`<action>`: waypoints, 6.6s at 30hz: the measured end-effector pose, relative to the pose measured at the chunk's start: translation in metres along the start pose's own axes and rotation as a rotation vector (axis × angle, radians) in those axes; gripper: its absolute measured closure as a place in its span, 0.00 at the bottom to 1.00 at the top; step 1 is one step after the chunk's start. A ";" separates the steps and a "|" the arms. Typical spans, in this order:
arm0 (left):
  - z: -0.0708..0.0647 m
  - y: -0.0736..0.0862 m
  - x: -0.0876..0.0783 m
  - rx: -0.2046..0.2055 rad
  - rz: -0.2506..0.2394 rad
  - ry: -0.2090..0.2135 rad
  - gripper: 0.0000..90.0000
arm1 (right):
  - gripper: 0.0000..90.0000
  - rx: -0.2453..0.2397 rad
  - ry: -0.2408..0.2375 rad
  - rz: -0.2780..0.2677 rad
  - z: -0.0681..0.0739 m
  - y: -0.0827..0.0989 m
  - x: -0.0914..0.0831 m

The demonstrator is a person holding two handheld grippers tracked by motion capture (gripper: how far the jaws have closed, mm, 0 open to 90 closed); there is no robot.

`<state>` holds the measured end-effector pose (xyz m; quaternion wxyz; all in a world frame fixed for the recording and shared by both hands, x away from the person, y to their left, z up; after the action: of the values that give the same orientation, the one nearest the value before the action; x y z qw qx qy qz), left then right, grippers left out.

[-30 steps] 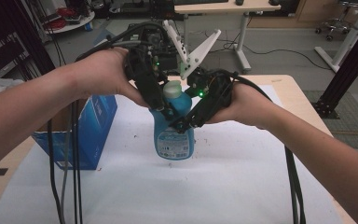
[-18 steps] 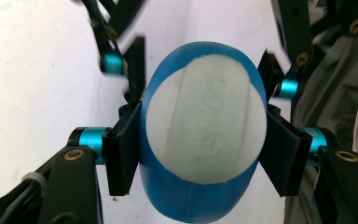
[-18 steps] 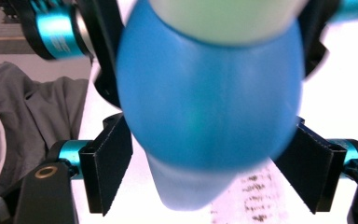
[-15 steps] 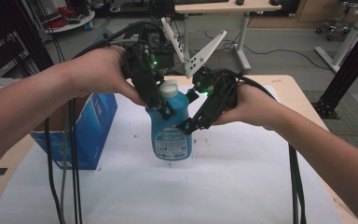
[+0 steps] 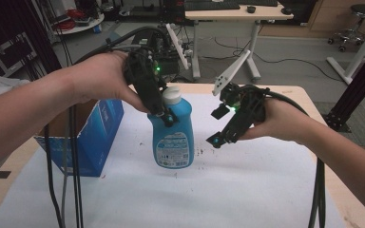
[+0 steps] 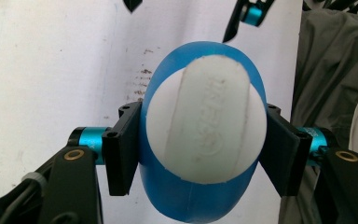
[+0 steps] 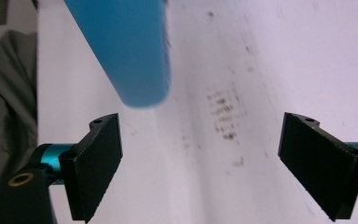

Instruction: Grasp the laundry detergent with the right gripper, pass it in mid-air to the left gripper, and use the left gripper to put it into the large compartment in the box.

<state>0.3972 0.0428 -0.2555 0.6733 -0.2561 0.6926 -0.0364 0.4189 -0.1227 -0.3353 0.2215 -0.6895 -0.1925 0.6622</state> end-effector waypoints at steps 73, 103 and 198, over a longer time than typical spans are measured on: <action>0.084 0.164 -0.139 -0.708 -0.033 -0.407 0.42 | 0.15 0.293 0.134 0.075 -0.053 0.106 -0.044; 0.089 0.193 -0.055 -0.689 0.075 -0.338 0.42 | 0.15 0.306 0.134 0.080 -0.053 0.112 -0.046; 0.075 0.161 -0.072 -0.430 0.126 -0.343 0.19 | 0.15 0.292 0.139 0.055 -0.044 0.114 -0.051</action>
<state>0.4162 0.2336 -0.2604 0.7119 -0.3519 0.5749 0.1970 0.4571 -0.2480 -0.3555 0.3140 -0.6990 -0.0593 0.6397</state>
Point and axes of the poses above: each handheld gripper's, and its own axes: x roughly forward along the jaws, y roughly out of its underside, z roughly to its left, the point moved 5 cm from there along x, roughly forward along the jaws, and after that the axes turned 7 degrees about -x, right-handed, at the moved point
